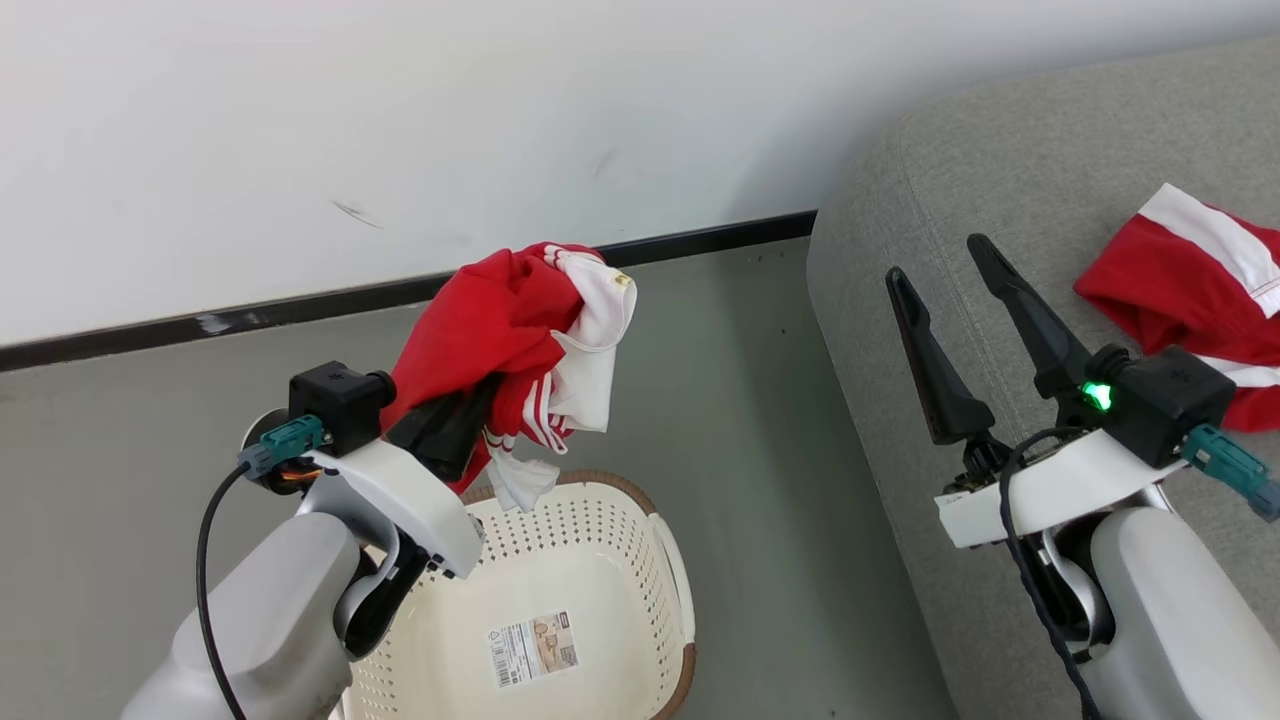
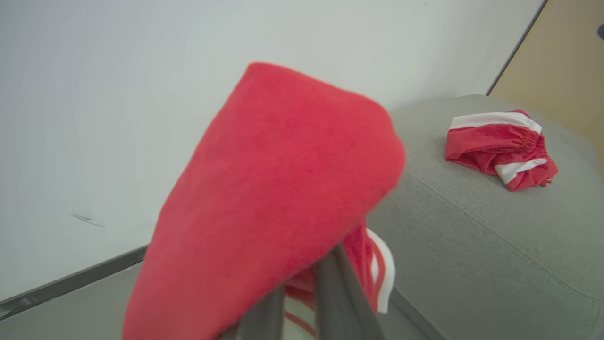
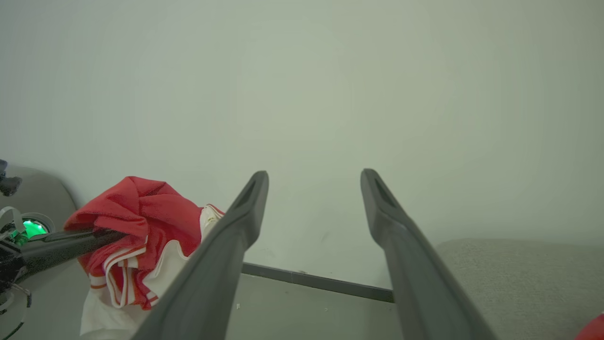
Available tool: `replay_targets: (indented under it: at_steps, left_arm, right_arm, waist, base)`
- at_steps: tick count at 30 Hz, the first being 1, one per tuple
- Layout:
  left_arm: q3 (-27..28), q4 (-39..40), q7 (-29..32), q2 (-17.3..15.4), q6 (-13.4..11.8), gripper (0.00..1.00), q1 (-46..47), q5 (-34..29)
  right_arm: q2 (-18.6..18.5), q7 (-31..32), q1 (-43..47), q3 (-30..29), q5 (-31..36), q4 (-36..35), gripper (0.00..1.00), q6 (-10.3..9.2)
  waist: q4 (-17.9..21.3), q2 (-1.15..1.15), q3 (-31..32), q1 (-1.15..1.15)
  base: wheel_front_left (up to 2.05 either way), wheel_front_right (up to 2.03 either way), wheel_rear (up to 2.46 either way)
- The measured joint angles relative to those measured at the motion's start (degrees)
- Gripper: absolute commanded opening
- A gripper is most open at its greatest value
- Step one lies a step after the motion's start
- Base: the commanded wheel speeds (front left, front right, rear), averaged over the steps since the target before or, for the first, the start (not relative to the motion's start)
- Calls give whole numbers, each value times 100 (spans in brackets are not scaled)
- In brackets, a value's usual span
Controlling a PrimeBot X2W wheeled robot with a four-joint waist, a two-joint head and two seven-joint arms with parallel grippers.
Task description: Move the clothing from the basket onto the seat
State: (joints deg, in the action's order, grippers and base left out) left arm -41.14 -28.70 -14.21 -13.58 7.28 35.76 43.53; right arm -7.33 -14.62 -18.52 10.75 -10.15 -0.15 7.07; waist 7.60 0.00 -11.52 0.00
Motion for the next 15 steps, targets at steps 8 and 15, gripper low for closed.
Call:
replay_targets:
  at_steps: [8, 15]
  left_arm:
    - [-15, 261, 55, 54, 0, 0, 3, 85]
    - [-25, 483, 162, 82, 0, 0, 3, 157]
  right_arm:
    - [-91, 0, 233, 119, -144, 113, 100, 0]
    - [-144, 0, 441, 312, -336, 267, 100, 0]
  waist:
    - [-107, 0, 284, 0]
    - [-188, 0, 462, 0]
  base:
    - [0, 0, 0]
    - [0, 0, 0]
